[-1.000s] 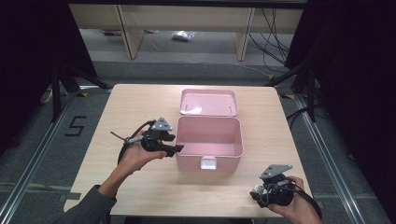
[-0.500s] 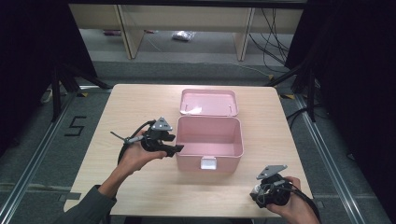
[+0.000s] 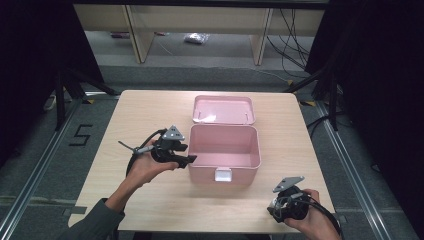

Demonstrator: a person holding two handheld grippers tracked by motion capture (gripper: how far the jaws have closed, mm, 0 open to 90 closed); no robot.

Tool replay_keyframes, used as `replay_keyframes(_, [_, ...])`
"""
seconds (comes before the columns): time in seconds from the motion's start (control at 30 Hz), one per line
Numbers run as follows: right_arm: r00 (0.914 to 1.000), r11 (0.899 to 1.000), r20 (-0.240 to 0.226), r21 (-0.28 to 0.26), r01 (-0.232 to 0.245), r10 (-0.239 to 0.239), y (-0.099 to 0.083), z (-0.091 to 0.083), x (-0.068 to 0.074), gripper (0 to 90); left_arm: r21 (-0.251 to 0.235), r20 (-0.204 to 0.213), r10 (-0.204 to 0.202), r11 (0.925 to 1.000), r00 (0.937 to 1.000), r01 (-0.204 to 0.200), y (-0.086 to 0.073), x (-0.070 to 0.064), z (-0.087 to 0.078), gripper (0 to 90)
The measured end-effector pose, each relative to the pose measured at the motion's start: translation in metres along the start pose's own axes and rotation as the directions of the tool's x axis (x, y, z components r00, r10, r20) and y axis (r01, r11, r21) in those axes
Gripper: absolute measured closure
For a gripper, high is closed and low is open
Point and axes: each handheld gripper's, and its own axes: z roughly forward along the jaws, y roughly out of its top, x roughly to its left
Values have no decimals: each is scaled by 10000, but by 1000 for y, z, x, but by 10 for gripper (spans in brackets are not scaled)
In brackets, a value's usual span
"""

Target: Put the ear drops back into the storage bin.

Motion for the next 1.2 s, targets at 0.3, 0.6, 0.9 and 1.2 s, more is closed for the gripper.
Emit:
replay_keyframes(0.3, [9997,9996,-116,189,202,-199,3,1,0,418,-2,8,-3,10000,10000,3,0,0,0,455])
replay_keyframes(0.6, [9993,9986,-166,398,346,-339,4,3,-2,452,-1,0,7,10000,10000,-7,0,0,0,454])
replay_keyframes(0.9, [9993,9973,-166,645,337,-327,7,3,-4,529,1,28,-21,10000,10000,21,0,1,1,452])
replay_keyframes(1.2, [9973,9948,-351,762,674,-649,9,4,-4,602,7,22,-20,10000,10000,20,0,1,1,451])
